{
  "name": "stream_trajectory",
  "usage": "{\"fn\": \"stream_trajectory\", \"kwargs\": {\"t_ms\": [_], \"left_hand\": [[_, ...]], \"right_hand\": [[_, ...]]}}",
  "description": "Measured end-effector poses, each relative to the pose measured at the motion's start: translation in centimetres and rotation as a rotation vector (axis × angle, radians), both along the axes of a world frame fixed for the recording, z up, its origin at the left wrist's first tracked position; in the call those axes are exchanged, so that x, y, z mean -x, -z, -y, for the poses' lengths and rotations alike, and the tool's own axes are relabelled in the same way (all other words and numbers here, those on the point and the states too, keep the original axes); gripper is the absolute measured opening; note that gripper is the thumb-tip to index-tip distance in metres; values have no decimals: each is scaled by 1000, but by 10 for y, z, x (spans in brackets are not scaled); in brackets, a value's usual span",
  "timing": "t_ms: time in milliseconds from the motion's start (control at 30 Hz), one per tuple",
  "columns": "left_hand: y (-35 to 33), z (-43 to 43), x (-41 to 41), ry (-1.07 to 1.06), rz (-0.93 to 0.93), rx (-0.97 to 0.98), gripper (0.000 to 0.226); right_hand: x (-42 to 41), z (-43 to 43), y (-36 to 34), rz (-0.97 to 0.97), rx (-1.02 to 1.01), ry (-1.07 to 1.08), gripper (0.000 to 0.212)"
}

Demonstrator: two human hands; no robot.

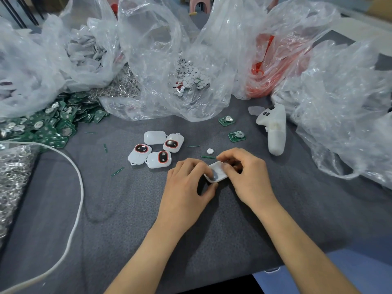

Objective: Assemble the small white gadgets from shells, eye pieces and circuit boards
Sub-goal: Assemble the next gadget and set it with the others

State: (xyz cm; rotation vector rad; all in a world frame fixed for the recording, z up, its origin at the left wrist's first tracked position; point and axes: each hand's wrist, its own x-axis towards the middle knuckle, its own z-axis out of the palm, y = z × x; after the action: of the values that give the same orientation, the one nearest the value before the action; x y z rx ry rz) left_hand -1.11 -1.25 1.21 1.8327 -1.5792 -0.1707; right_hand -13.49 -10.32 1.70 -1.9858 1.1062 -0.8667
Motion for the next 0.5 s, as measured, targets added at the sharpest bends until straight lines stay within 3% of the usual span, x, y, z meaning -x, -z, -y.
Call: {"fn": "stream_trajectory", "kwargs": {"t_ms": [500], "left_hand": [[3,1,0,-12,6,2,18]], "right_hand": [[-1,-1,2,58,0,25,11]]}}
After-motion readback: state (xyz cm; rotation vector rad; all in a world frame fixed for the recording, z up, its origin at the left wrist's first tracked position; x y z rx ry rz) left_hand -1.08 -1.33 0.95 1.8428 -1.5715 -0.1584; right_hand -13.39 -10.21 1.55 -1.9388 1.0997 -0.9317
